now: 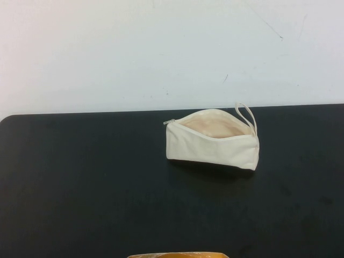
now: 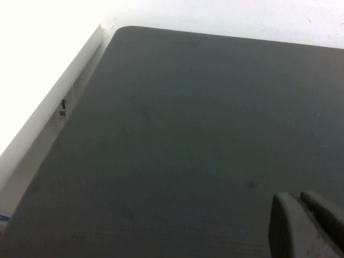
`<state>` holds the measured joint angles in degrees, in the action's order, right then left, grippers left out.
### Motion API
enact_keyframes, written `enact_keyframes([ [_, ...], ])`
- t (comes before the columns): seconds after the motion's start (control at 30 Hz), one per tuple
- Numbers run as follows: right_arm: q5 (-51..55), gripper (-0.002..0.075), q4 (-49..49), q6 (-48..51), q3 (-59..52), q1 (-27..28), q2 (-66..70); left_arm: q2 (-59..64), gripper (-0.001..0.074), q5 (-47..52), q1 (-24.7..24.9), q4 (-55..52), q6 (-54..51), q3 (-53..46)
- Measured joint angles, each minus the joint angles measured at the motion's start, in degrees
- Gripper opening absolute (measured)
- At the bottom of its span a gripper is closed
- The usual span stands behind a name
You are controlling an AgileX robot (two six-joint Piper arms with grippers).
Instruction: Put eraser into pencil case
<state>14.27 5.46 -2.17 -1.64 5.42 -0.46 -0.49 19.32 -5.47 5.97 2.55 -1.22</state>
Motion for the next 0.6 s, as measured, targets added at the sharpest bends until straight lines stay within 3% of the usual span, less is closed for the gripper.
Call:
enact_keyframes([
  [0.13,5.1,-0.0001,0.1,0.1,0.0,0.0,0.0,0.0,-0.0002,0.0,0.0,0.0,0.0,0.0],
  [0.6,5.8,-0.0001,0.3,1.6,0.2,0.0,0.0,0.0,-0.0001,0.0,0.0,0.0,0.1,0.0],
])
